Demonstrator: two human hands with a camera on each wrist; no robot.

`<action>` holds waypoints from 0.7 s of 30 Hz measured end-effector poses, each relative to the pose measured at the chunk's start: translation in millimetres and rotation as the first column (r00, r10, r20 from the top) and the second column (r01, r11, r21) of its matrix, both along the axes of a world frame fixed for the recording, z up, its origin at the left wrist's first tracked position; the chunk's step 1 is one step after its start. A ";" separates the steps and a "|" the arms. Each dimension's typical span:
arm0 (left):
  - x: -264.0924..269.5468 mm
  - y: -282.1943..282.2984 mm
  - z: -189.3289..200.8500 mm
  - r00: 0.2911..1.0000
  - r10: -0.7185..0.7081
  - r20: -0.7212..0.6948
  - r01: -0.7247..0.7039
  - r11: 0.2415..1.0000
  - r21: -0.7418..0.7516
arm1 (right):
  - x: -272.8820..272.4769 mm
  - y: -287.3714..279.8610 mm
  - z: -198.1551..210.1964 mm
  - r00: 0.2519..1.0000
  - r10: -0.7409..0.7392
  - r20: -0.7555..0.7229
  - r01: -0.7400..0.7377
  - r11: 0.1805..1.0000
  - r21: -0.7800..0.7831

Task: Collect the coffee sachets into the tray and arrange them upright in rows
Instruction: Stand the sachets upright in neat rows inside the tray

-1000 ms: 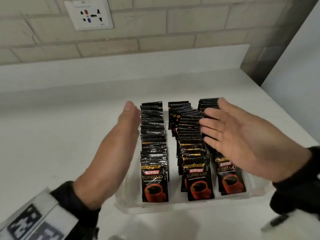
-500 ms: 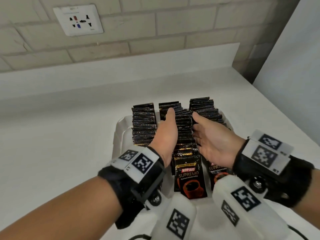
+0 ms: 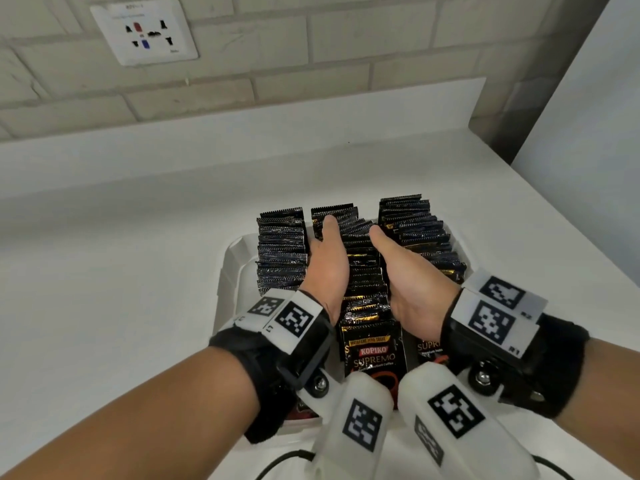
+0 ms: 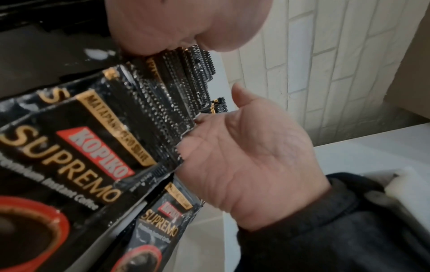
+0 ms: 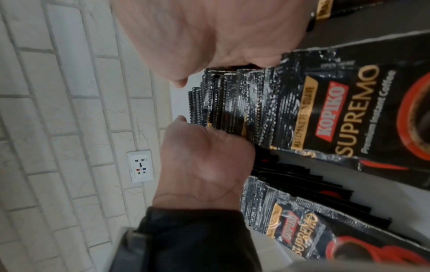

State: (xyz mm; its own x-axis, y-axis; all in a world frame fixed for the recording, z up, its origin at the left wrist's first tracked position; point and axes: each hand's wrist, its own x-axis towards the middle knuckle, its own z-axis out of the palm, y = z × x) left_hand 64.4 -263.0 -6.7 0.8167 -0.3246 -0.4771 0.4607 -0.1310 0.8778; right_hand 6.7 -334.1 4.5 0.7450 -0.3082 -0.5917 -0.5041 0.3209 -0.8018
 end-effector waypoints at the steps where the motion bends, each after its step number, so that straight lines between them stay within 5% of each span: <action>1: 0.5 0.2 0.1 1.000 0.001 0.001 -0.001 1.000 -0.018 | 1.4 0.8 0.9 1.000 0.000 -0.010 0.000 1.000 0.010; 10: 2.8 3.0 -6.8 1.000 0.024 -0.001 -0.024 0.995 -0.096 | 1.4 -8.3 1.0 0.998 0.057 0.023 -0.058 0.996 0.070; 21: 0.6 5.9 5.1 0.995 -0.039 -0.094 0.021 0.982 -0.189 | 13.7 -1.5 0.3 1.000 0.031 0.000 -0.031 0.997 -0.075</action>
State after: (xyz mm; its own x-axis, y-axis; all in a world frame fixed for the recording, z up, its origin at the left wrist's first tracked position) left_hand 65.0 -257.1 -1.6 0.7583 -0.4395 -0.4815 0.5428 0.0167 0.8397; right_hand 20.4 -335.6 4.8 0.7558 -0.3281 -0.5666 -0.5117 0.2439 -0.8238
